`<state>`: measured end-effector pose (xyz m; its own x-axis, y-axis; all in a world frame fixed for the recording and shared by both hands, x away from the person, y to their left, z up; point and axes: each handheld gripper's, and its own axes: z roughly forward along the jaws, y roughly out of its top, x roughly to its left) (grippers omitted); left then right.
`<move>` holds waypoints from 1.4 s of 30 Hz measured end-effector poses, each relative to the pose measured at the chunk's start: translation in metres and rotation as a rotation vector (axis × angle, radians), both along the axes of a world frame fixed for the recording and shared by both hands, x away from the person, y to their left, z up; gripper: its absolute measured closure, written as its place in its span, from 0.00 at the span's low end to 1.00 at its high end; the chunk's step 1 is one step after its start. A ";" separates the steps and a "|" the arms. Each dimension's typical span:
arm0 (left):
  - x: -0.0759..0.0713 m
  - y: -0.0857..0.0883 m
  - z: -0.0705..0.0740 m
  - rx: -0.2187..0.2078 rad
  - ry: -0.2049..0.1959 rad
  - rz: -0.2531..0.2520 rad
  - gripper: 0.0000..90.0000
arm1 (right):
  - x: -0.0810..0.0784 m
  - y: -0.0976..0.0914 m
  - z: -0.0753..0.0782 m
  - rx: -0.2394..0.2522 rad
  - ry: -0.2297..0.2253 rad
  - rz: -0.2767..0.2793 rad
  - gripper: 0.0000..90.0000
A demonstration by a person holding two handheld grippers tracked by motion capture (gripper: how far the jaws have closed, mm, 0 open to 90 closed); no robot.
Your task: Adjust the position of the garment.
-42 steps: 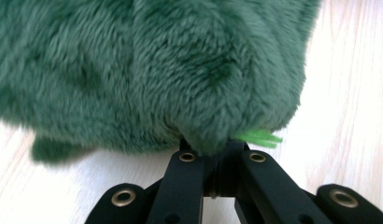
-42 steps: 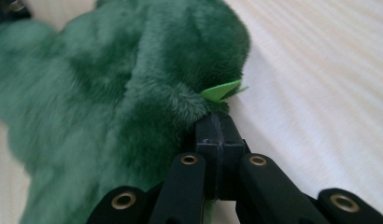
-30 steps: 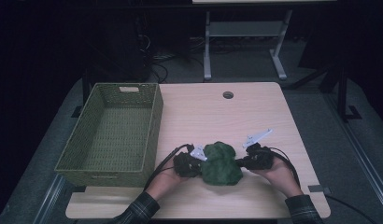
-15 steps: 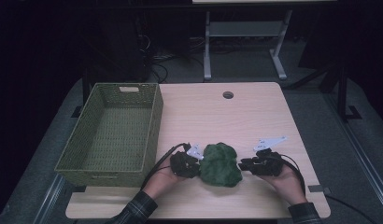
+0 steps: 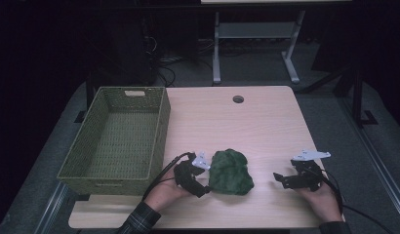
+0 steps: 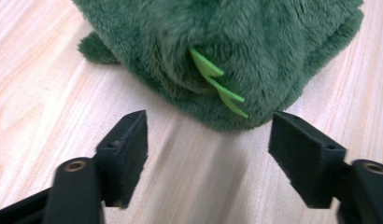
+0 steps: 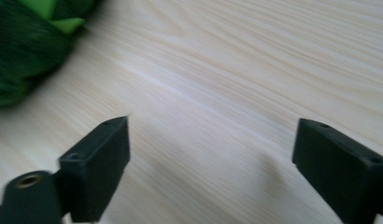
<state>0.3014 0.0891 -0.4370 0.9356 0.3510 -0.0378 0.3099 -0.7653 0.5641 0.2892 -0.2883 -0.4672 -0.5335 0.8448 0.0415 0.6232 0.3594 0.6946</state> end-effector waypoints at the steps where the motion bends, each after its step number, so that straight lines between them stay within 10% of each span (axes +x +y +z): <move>1: 0.000 0.000 0.001 0.012 -0.002 0.003 0.26 | 0.000 -0.002 -0.002 -0.002 -0.001 -0.011 0.03; 22: 0.017 -0.029 0.050 0.008 -0.060 -0.102 0.15 | 0.005 -0.004 -0.017 -0.009 -0.014 -0.014 0.01; 42: 0.036 -0.071 0.021 0.168 0.006 -0.224 0.14 | 0.006 -0.004 -0.017 -0.008 -0.015 -0.016 0.01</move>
<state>0.3377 0.0179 -0.4162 0.9905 0.1372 -0.0020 0.1252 -0.8976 0.4227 0.2950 -0.2922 -0.4838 -0.5202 0.8536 0.0271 0.6188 0.3549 0.7008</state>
